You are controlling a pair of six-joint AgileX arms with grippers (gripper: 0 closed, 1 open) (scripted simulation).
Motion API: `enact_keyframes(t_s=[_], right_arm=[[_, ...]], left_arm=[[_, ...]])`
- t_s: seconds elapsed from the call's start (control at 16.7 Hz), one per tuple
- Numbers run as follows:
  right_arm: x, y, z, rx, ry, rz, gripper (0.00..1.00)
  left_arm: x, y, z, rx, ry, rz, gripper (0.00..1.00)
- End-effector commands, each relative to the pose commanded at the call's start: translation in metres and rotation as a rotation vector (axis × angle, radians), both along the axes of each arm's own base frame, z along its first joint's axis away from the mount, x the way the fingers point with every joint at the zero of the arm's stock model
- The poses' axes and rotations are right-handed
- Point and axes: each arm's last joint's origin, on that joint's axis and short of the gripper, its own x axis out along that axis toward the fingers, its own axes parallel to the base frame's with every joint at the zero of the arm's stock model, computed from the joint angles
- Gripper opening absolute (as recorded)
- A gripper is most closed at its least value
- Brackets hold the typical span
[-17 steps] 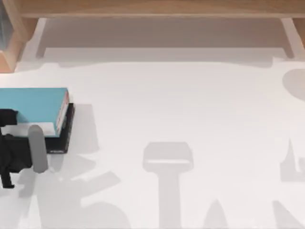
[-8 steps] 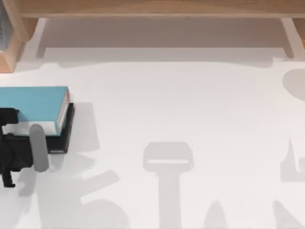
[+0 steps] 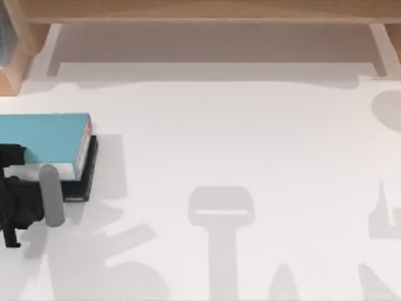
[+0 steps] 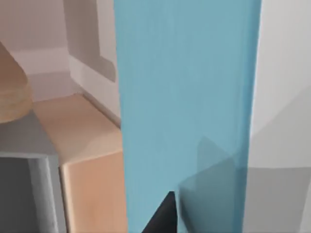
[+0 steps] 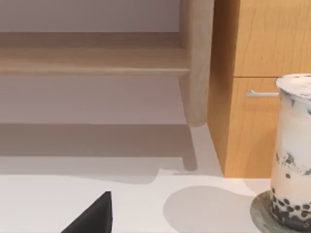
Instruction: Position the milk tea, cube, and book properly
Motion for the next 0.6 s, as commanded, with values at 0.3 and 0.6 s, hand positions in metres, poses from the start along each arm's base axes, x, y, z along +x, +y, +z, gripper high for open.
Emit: enact_keyframes(t_s=[0.3,0.6], right_arm=[[0.0,0.0,0.0,0.0,0.0,0.0,1.0],[0.0,0.0,0.0,0.0,0.0,0.0,1.0]], left_arm=[[0.0,0.0,0.0,0.0,0.0,0.0,1.0],[0.0,0.0,0.0,0.0,0.0,0.0,1.0]])
